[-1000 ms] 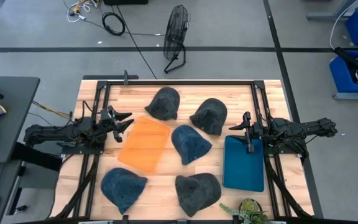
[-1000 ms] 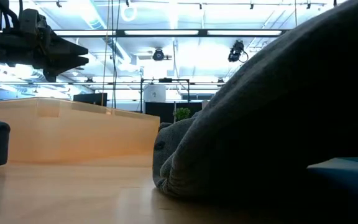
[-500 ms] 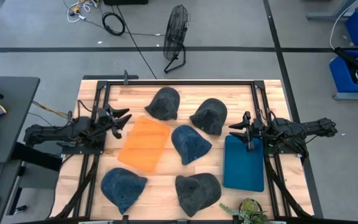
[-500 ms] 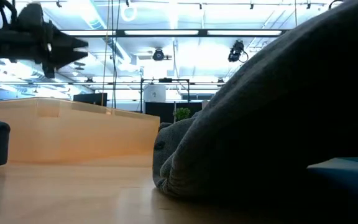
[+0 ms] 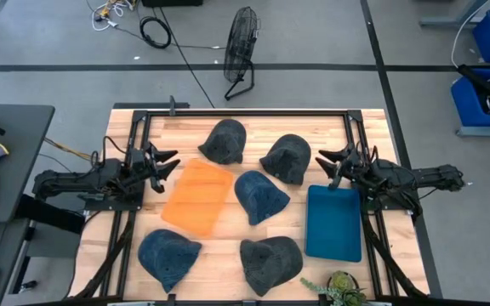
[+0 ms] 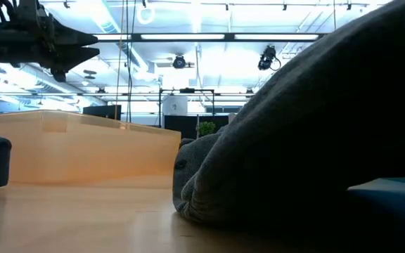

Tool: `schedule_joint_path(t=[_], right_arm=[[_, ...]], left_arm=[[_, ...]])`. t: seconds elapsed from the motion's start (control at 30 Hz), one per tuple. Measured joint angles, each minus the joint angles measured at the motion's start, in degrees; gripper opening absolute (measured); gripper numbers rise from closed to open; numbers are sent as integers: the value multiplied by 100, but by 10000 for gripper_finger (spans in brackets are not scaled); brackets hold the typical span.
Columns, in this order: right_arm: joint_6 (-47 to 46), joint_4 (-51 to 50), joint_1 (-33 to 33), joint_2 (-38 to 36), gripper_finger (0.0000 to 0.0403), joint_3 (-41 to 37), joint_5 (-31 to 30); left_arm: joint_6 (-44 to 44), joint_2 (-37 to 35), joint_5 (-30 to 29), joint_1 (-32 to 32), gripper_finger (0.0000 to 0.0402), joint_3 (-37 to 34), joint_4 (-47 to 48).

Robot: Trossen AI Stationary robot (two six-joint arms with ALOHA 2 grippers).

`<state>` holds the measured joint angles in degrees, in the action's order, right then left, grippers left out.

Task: Pick & Place hat
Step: Put the top right black cap into the blue bin

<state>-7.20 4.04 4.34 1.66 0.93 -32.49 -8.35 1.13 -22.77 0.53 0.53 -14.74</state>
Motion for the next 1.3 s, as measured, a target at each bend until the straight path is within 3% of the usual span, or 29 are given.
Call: schedule_joint_path(t=[0.17, 0.33, 0.47, 0.6, 0.77, 0.9, 1.1, 1.3], right_arm=[[-362, 104, -591, 376, 159, 0, 179], [-291, 752, -1079, 900, 166, 243, 1284], [-263, 202, -1275, 1518, 167, 935, 1646], [-464, -830, -1428, 2403, 167, 1601, 1650], [-1197, -1356, -1572, 3601, 167, 1973, 1653], [-1223, -1115, -1691, 4483, 166, 2002, 1653], [-1403, -599, -1934, 5608, 165, 2009, 1261], [-1216, -4, -2169, 6481, 165, 2009, 1535]], left_arm=[[-24, -1, -166, -4, 177, -1, -509], [226, 0, -281, -4, 177, -1, -1169], [661, -3, -475, -6, 177, 67, -1766], [1004, 219, -784, -10, 177, 595, -1348], [403, 1039, -1260, -10, 177, 1506, -13], [151, 1836, -1388, -10, 177, 2131, 701], [229, 2768, -1388, -10, 177, 2554, 683], [399, 3221, -1388, -10, 177, 2624, 640]])
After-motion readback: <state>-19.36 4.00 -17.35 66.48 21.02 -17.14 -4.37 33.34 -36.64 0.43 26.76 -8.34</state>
